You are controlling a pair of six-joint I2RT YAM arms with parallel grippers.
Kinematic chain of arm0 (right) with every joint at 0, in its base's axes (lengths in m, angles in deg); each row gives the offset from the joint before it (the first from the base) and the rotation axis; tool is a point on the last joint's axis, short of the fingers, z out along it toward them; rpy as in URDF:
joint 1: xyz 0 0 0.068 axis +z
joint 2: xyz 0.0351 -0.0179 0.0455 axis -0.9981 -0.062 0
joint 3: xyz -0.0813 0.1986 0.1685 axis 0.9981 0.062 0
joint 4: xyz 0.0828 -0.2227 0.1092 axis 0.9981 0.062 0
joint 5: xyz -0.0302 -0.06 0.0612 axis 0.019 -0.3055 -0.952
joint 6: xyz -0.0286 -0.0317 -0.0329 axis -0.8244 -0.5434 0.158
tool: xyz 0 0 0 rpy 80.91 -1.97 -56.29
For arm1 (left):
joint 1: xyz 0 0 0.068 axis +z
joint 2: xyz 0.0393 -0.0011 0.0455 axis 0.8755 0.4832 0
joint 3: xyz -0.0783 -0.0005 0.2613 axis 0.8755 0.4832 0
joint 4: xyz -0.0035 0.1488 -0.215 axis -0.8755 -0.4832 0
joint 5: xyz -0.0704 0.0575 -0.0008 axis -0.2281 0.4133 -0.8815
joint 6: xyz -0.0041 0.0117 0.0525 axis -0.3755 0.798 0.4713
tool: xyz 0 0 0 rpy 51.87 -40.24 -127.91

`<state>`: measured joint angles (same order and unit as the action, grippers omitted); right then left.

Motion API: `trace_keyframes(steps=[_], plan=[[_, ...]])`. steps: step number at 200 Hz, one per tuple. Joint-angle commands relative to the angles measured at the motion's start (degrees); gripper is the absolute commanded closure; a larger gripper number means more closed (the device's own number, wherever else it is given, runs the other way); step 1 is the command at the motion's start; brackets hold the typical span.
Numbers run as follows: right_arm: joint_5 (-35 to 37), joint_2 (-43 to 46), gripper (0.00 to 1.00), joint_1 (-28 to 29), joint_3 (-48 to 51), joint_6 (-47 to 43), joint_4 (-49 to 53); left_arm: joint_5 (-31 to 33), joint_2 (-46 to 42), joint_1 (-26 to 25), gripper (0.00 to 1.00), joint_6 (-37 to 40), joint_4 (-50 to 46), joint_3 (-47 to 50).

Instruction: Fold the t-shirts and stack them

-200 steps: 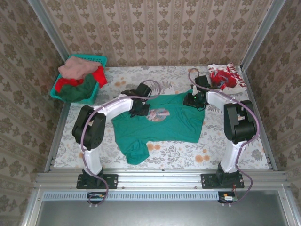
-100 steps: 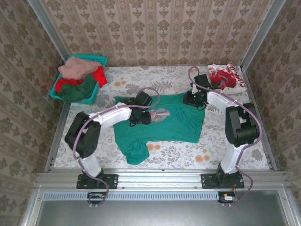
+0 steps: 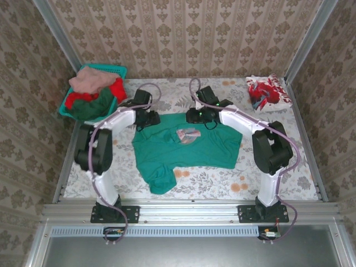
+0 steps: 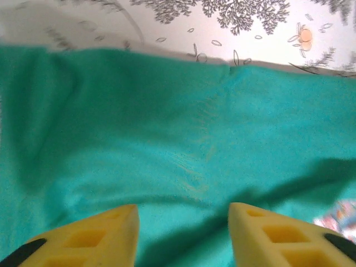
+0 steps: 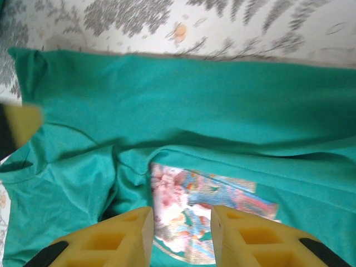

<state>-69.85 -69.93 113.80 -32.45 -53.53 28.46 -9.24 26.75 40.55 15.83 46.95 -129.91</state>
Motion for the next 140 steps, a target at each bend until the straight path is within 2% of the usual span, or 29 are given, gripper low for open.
trace_keyframes(steps=[1, 45, 105, 140], plan=[[1.0, -1.6, 0.66, 0.2, -0.7, 1.5, 1.0, -4.3, 4.8, -0.1, 0.57, 3.9, -3.0, -3.2], [2.2, -1.6, 0.65, -0.1, 0.0, 0.5, 1.5, -5.1, 1.0, -0.5, 0.57, 8.6, -3.8, 3.9], [3.6, -2.3, 0.65, -3.2, 0.7, 0.0, 2.9, -13.2, -6.4, 0.2, 0.6, 15.7, -2.6, 14.4], [3.4, 0.4, 0.64, -6.1, 4.5, -0.1, 1.9, -12.8, -13.4, 0.5, 0.65, 13.7, 0.0, 22.0]])
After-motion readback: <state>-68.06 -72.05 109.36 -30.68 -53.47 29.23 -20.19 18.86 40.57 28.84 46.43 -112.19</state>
